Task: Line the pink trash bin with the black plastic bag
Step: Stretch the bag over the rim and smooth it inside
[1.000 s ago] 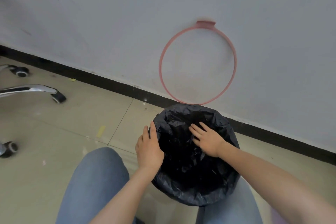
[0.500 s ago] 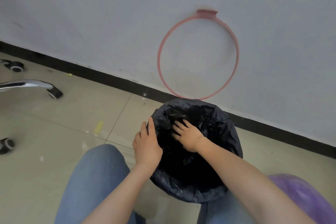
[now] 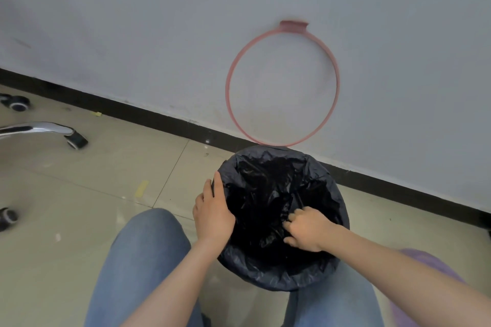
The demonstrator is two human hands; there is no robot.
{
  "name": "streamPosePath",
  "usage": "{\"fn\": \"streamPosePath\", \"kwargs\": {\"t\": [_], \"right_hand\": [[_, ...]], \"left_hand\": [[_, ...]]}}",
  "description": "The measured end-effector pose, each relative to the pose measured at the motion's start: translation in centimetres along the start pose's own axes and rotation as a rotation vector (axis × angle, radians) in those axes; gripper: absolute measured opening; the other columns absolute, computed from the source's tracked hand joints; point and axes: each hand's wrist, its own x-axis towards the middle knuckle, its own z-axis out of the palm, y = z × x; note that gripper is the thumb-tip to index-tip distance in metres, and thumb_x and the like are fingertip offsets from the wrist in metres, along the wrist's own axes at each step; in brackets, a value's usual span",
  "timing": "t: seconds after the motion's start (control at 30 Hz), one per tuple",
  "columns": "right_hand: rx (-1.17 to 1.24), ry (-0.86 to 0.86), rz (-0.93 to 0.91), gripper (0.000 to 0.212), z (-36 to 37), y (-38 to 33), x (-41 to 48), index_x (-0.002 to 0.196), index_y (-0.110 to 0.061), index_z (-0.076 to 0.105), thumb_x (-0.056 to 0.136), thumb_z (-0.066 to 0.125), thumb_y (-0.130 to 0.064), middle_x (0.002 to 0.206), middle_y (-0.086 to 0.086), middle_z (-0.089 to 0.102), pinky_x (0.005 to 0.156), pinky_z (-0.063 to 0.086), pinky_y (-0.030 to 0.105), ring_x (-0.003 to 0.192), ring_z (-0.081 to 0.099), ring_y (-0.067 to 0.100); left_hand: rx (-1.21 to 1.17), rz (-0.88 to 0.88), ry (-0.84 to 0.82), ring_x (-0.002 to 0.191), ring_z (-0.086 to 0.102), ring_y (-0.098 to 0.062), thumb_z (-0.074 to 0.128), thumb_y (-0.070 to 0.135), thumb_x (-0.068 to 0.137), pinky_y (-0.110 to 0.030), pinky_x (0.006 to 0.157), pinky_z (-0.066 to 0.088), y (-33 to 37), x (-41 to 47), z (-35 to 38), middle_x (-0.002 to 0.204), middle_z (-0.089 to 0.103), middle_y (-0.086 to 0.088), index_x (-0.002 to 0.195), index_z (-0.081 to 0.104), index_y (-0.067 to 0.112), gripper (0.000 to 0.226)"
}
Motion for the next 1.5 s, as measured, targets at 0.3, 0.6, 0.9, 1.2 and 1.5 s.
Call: {"fn": "streamPosePath", "kwargs": {"t": [0.3,0.6,0.9,1.2,1.5], "right_hand": [[0.789,1.23,0.561,0.036,-8.0,7.9,-1.2,0.123,-0.002,0.05,0.088,0.052,-0.01,0.133,0.026,0.046,0.101,0.037,0.046,0.125,0.039,0.039],[1.753,0.996,0.597,0.051,-11.3,13.6,1.6,0.136,-0.007,0.029,0.089,0.05,-0.007,0.142,0.016,0.038,0.096,0.038,0.036,0.121,0.043,0.027],[1.75,0.936,0.644,0.056,-11.6,15.7,1.9,0.138,-0.011,0.025,0.089,0.053,-0.013,0.139,0.015,0.038,0.091,0.038,0.036,0.118,0.045,0.03],[1.69,1.168,0.338,0.027,-13.4,12.9,-0.1,0.109,-0.012,0.055,0.085,0.055,-0.001,0.088,0.005,0.057,0.068,0.04,0.021,0.078,0.054,0.015],[0.693,0.603,-0.024,0.017,-9.7,6.2,-8.0,0.086,-0.018,0.068,0.078,0.06,-0.006,0.085,0.001,0.07,0.073,0.047,0.024,0.079,0.061,0.015]], "left_hand": [[-0.021,-0.007,-0.007,0.128,0.032,-0.035,0.048,0.002,0.085,-0.043,0.105,0.035,0.1,-0.1,-0.2,0.155,0.014,-0.009,0.145,-0.003,0.02,0.081],[-0.151,-0.007,0.027,0.113,0.046,-0.03,0.048,-0.005,0.083,-0.039,0.093,0.048,0.1,-0.1,0.0,0.151,0.021,-0.01,0.145,0.0,0.022,0.083],[-0.278,0.029,0.035,0.077,0.05,-0.017,0.045,-0.008,0.082,-0.027,0.066,0.043,-0.9,0.8,-0.4,0.136,0.037,-0.009,0.143,-0.01,0.031,0.091],[-0.239,0.032,0.084,0.07,0.045,-0.018,0.047,-0.007,0.081,-0.031,0.063,0.04,-1.6,5.0,-2.5,0.132,0.039,-0.014,0.145,-0.001,0.027,0.087],[-0.583,0.061,-0.003,0.115,0.051,-0.031,0.064,0.007,0.075,-0.045,0.091,0.048,0.6,8.8,-3.1,0.134,0.046,-0.017,0.141,0.024,0.018,0.078]]}}
